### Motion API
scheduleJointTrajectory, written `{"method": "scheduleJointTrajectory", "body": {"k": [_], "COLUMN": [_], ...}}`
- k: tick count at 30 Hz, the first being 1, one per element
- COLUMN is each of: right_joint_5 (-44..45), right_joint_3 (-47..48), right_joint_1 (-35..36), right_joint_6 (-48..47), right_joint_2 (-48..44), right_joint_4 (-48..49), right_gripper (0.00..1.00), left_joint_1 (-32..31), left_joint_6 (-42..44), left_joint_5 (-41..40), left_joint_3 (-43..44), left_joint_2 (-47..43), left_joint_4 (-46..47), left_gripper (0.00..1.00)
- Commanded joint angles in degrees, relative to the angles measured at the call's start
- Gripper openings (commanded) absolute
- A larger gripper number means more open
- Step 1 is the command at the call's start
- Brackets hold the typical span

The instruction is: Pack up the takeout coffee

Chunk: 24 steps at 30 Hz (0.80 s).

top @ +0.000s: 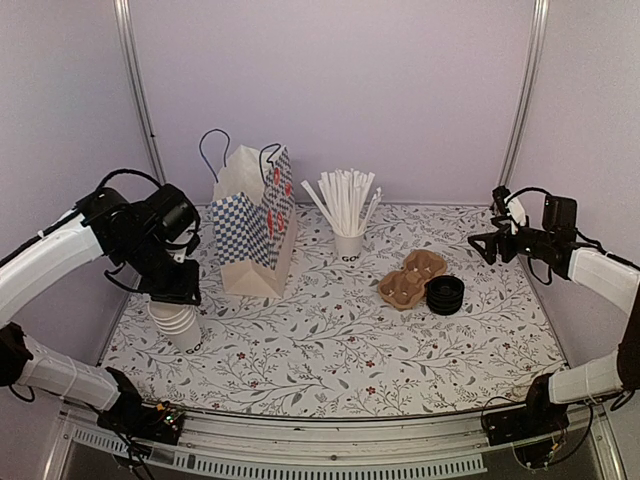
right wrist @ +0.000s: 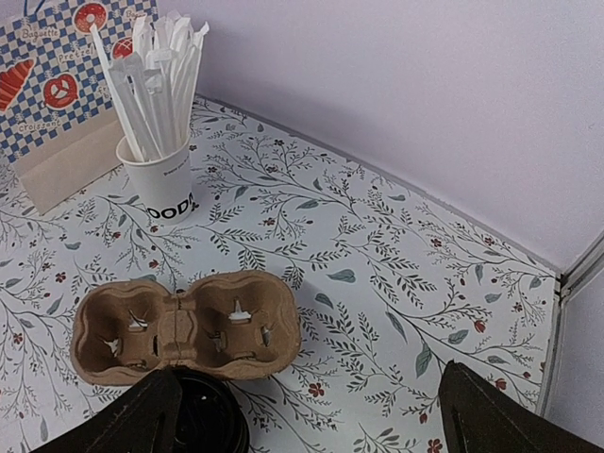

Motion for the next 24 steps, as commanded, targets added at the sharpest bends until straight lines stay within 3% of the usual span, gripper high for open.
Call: {"method": "scheduleJointTrajectory", "body": {"k": [1, 24], "right_joint_5": [-0.19, -0.86], "right_joint_3": [1.05, 2.31], "right_joint_1": [-0.41, -0.41], "right_joint_6": [-1.28, -1.98], "right_joint_2": [0.61, 3.31], "right_joint_4": [-0.36, -3.47], "right_gripper": [0.99, 0.99], "left_joint_1": [-1.24, -1.23], "left_joint_6": [-1.87, 0.13], "left_joint_5": [-3.89, -8.81], "left_joint_3": [-0.71, -2.42], "left_joint_2": [2.06, 7.1], "left_joint_4": [-2.73, -2.89], "left_gripper": [0.35, 0.19]}}
